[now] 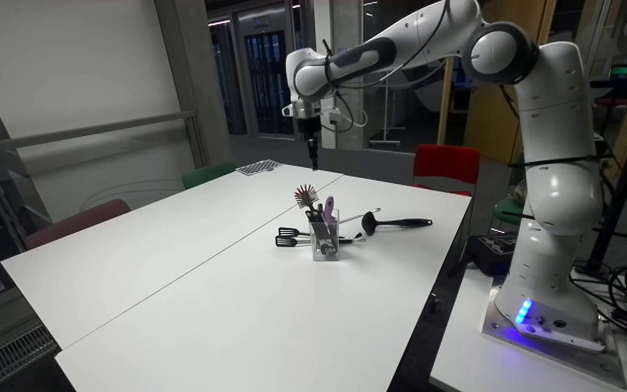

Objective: Take the can open out of the holder and put it on the table

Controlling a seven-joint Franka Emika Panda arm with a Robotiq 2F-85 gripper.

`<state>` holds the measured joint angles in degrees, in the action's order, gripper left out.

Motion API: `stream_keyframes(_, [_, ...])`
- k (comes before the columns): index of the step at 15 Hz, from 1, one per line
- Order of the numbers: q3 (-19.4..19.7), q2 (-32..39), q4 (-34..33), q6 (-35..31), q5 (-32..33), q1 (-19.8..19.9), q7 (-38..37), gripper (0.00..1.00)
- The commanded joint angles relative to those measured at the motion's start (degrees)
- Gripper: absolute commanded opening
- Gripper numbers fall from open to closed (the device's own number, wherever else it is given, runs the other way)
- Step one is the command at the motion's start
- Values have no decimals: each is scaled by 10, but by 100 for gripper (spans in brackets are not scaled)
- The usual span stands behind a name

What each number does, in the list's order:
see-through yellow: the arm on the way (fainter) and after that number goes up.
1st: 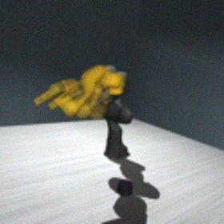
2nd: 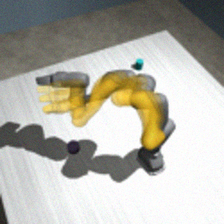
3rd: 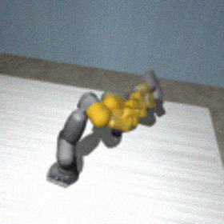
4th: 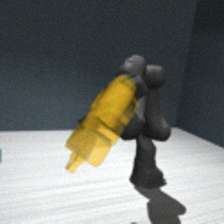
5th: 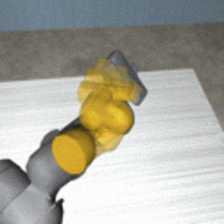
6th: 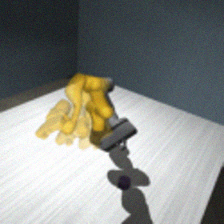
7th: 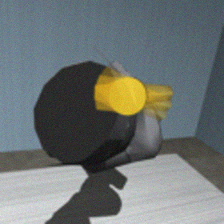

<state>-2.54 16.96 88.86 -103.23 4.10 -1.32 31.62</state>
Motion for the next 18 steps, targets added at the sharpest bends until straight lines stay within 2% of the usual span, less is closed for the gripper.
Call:
stream_keyframes(1, [-19,86,-100,77,-33,9,28,100])
stream_keyframes(8, [-32,185,-269,290,-20,-12,-24,100])
stream_keyframes(11, [-35,211,-329,354,-21,-20,-41,100])
stream_keyframes(14, [-43,241,-381,376,-24,-27,-34,100])
stream_keyframes(18, [-41,282,-419,363,-24,-40,-44,100])
